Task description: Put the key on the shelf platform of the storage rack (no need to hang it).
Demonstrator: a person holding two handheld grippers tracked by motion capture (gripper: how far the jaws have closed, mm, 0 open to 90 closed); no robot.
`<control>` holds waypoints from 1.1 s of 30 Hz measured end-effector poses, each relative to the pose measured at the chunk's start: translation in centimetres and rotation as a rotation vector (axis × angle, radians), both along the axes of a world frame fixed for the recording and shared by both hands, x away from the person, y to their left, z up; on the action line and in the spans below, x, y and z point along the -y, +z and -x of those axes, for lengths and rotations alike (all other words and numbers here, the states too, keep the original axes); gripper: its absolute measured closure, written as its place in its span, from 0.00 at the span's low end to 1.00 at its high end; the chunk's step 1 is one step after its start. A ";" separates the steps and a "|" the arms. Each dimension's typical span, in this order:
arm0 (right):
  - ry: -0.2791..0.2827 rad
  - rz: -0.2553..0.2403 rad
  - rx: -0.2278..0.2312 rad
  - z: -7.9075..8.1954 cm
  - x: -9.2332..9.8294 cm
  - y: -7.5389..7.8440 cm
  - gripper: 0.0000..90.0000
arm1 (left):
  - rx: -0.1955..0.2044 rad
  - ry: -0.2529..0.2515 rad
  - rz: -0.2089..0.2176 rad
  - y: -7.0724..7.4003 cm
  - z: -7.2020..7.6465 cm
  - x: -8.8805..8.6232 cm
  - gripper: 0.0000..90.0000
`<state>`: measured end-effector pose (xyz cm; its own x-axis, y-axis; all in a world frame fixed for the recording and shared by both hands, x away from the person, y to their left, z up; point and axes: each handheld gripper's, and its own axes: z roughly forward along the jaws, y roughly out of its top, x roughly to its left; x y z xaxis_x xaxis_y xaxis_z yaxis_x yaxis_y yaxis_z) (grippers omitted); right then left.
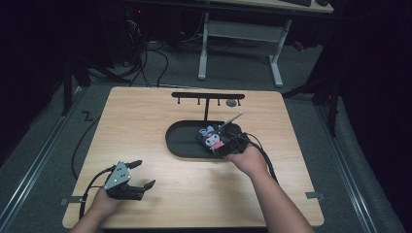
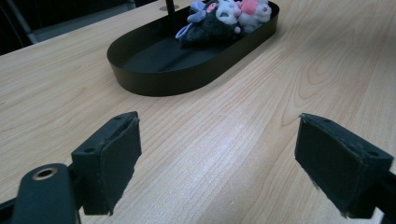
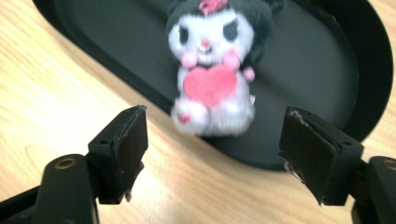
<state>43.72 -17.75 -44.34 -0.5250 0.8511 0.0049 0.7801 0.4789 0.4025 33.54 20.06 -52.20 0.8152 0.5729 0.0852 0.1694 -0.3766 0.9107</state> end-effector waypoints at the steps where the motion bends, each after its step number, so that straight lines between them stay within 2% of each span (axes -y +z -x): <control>1: -0.001 -0.005 0.003 0.3 0.2 -0.1 0.26 | 0.000 -0.001 -0.001 0.0 0.0 0.0 0.17; 4: -0.005 -0.023 0.017 1.5 0.5 -0.3 0.24 | 0.000 -0.001 -0.005 0.0 0.0 0.0 0.17; 8: 0.002 -0.021 0.064 3.2 0.7 -0.7 0.22 | -0.001 0.000 -0.008 0.0 0.0 0.1 0.17; 9: 0.002 -0.021 0.064 3.2 0.7 -0.7 0.22 | -0.001 0.000 -0.008 0.0 0.0 0.1 0.17; 10: 0.001 -0.018 0.089 4.1 0.8 -1.0 0.20 | -0.001 0.001 -0.010 0.0 0.0 0.1 0.17; 14: -0.004 -0.023 0.142 5.8 1.1 -1.9 0.18 | 0.000 0.001 -0.011 0.0 0.0 0.1 0.17; 15: -0.004 -0.023 0.142 5.8 1.1 -1.9 0.18 | 0.000 0.001 -0.011 0.0 0.0 0.1 0.17; 16: -0.002 -0.029 0.176 6.7 1.3 -2.5 0.17 | 0.000 0.000 -0.012 0.0 0.0 0.1 0.17; 19: -0.007 -0.044 0.217 8.0 1.7 -3.5 0.17 | 0.002 -0.001 -0.014 0.0 0.0 0.2 0.17; 20: -0.007 -0.044 0.217 8.0 1.7 -3.5 0.17 | 0.002 -0.001 -0.014 0.0 0.0 0.2 0.17; 21: -0.007 -0.048 0.248 8.9 1.9 -4.2 0.17 | 0.001 0.000 -0.016 0.0 0.0 0.2 0.17; 22: -0.007 -0.048 0.248 8.9 1.9 -4.2 0.17 | 0.001 0.000 -0.016 0.0 0.0 0.2 0.17; 25: -0.015 -0.072 0.293 10.5 2.4 -5.4 0.17 | 0.001 0.000 -0.016 0.0 0.0 0.2 0.17; 28: -0.025 -0.084 0.311 11.2 2.6 -5.9 0.17 | 0.002 0.000 -0.017 0.0 0.0 0.2 0.17; 30: -0.048 -0.121 0.346 12.5 3.1 -6.4 0.16 | 0.003 -0.003 -0.020 0.0 0.0 0.2 0.17; 32: -0.086 -0.144 0.441 14.1 3.5 -6.7 0.17 | 0.000 -0.008 -0.021 0.0 0.0 0.3 0.17; 33: -0.086 -0.144 0.441 14.1 3.5 -6.7 0.17 | 0.000 -0.008 -0.021 0.0 0.0 0.3 0.17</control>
